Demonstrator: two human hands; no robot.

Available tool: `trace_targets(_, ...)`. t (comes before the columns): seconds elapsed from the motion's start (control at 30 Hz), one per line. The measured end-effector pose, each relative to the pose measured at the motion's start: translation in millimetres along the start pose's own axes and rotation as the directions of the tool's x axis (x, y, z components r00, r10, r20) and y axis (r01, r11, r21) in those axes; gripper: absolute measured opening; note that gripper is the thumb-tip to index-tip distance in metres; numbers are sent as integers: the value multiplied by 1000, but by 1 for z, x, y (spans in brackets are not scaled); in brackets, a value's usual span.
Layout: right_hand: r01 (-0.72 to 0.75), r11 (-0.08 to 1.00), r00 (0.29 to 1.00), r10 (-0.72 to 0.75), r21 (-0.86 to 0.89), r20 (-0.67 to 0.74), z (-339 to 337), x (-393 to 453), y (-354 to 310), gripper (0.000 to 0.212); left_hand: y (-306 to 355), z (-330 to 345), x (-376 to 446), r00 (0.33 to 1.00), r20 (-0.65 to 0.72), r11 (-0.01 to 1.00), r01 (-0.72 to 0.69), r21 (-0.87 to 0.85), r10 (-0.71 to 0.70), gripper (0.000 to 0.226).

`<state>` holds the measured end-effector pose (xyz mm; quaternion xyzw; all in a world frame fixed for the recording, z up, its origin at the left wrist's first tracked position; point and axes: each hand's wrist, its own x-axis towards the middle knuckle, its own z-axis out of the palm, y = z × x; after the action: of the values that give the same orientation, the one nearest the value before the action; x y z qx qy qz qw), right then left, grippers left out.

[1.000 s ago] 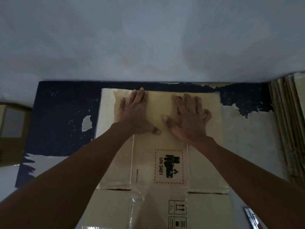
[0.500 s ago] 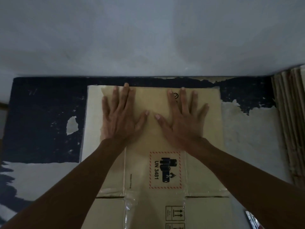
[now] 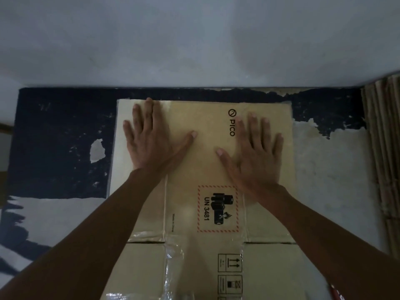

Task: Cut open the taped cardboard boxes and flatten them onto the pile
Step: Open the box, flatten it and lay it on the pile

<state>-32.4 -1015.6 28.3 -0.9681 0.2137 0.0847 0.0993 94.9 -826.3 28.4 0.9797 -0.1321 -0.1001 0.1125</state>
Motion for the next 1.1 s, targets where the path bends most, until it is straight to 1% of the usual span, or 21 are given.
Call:
trace_targets(0.07, 10, 1000, 1000, -10, 6, -12, -1, -2, 0, 85, -7, 1, 1, 999, 18, 999, -31, -36, 32, 110)
trace_targets(0.13, 21, 1000, 1000, -21, 7, -11, -1, 0, -1, 86, -18, 0, -6, 995, 29, 990, -94, -104, 97, 94)
trace_targets(0.2, 22, 1000, 1000, -22, 14, -10, -1, 0, 0, 86, -28, 2, -33, 991, 27, 983, -127, -134, 132, 78)
trace_targets(0.23, 24, 1000, 1000, -23, 20, -10, 0, 0, 0, 86, -31, 5, -55, 992, 27, 985, -115, -133, 119, 74)
trace_targets(0.37, 34, 999, 998, -33, 23, -46, 3, -2, 3, 85, -34, 20, -146, 1000, 4, 997, 5, -76, -5, 69)
trace_targets(0.43, 37, 998, 996, -34, 49, -77, 4, -2, 4, 81, -33, 25, -159, 999, -24, 998, 47, -51, -48, 68)
trace_targets(0.53, 42, 989, 992, -24, 140, -126, 7, -14, 4, 70, -31, 25, -157, 998, -21, 998, 53, -27, -54, 70)
trace_targets(0.6, 23, 986, 993, -4, 165, -120, 11, -38, 9, 71, -29, 25, -159, 995, -42, 995, 95, -1, -95, 73)
trace_targets(0.63, -5, 987, 994, 23, 161, -109, 14, -55, 13, 74, -28, 25, -161, 986, -56, 987, 158, 5, -157, 78)
trace_targets(0.67, -60, 985, 992, 77, 162, -99, 15, -75, 18, 79, -27, 23, -163, 966, -62, 968, 251, -3, -251, 88)
trace_targets(0.73, -207, 956, 969, 229, 207, -88, 15, -114, 27, 92, -26, 19, -164, 887, -48, 887, 457, -59, -460, 112)
trace_targets(0.77, -272, 930, 951, 299, 248, -77, 13, -129, 28, 98, -25, 15, -163, 845, -45, 844, 528, -99, -534, 123)
trace_targets(0.8, -325, 898, 931, 358, 295, -64, 11, -141, 27, 104, -24, 12, -162, 814, -53, 812, 568, -135, -579, 129)
trace_targets(0.83, -366, 868, 912, 407, 337, -58, 9, -149, 25, 107, -23, 9, -162, 800, -74, 799, 579, -160, -595, 131)
trace_targets(0.87, -396, 845, 895, 442, 359, -55, 5, -153, 21, 110, -24, 6, -161, 795, -98, 797, 578, -176, -599, 129)
trace_targets(0.93, -465, 821, 866, 500, 331, -24, -5, -151, 16, 117, -29, -1, -159, 780, -124, 785, 585, -205, -614, 123)
trace_targets(1.0, -554, 778, 825, 561, 297, 69, -18, -141, 18, 126, -41, -13, -154, 758, -59, 738, 610, -287, -650, 119)
trace_targets(1.03, -593, 735, 798, 591, 328, 118, -23, -137, 23, 126, -49, -21, -151, 763, -19, 721, 603, -341, -646, 112)
trace_targets(1.07, -621, 677, 774, 610, 394, 170, -26, -133, 29, 121, -59, -29, -150, 782, 19, 714, 579, -394, -623, 101)
trace_targets(1.1, -638, 609, 755, 615, 471, 227, -27, -131, 35, 110, -67, -37, -150, 803, 67, 707, 558, -433, -592, 86)
